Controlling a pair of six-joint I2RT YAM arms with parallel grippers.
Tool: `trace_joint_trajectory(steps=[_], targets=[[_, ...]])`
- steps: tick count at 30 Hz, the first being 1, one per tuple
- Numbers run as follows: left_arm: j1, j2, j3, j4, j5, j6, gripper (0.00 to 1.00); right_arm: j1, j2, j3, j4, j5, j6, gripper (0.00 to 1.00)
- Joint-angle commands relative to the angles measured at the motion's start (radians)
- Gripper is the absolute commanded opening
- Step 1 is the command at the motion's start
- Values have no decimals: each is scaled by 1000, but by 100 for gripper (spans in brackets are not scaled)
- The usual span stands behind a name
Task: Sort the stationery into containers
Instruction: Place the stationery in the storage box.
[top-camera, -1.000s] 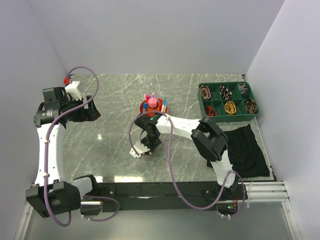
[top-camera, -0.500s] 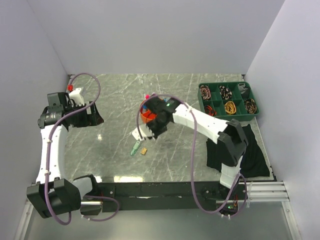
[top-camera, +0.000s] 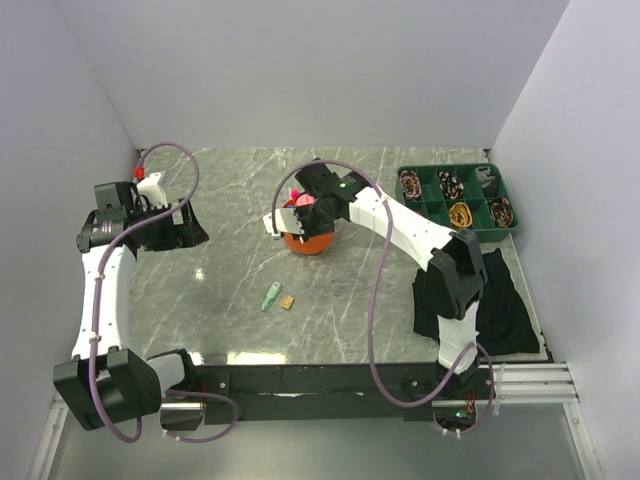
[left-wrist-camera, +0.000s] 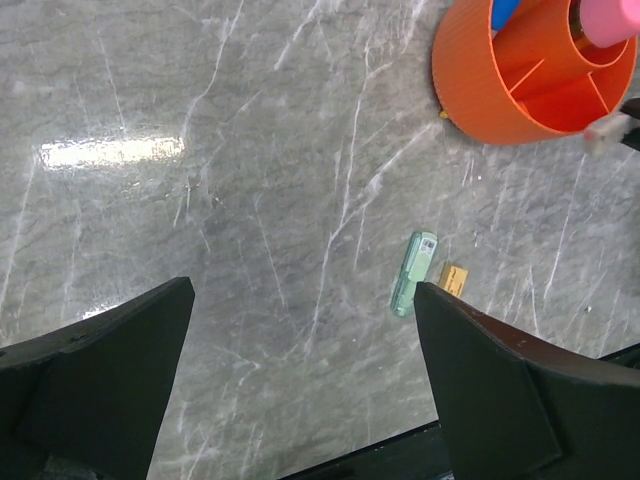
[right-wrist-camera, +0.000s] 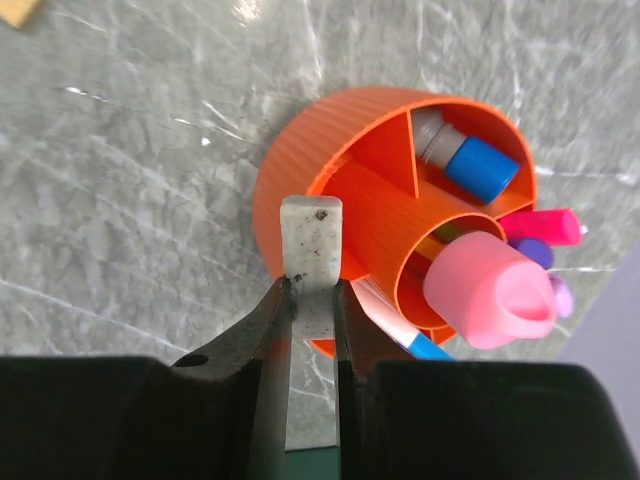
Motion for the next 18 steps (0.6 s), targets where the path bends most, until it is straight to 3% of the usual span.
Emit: trace_joint_trajectory(steps=[1,4,10,18], targets=[[11,4,39,30,38,-8,99,-12,36,59,70,32,61,3],[16,5,39,31,42,-8,99,-12,55,65,99,41,83,7],[17,7,36,22,32,-38,99,-9,41,65,134,60,135,37],[17,14,8,-10,46,-2,99,-6,-57,12,64,-72,147,52]])
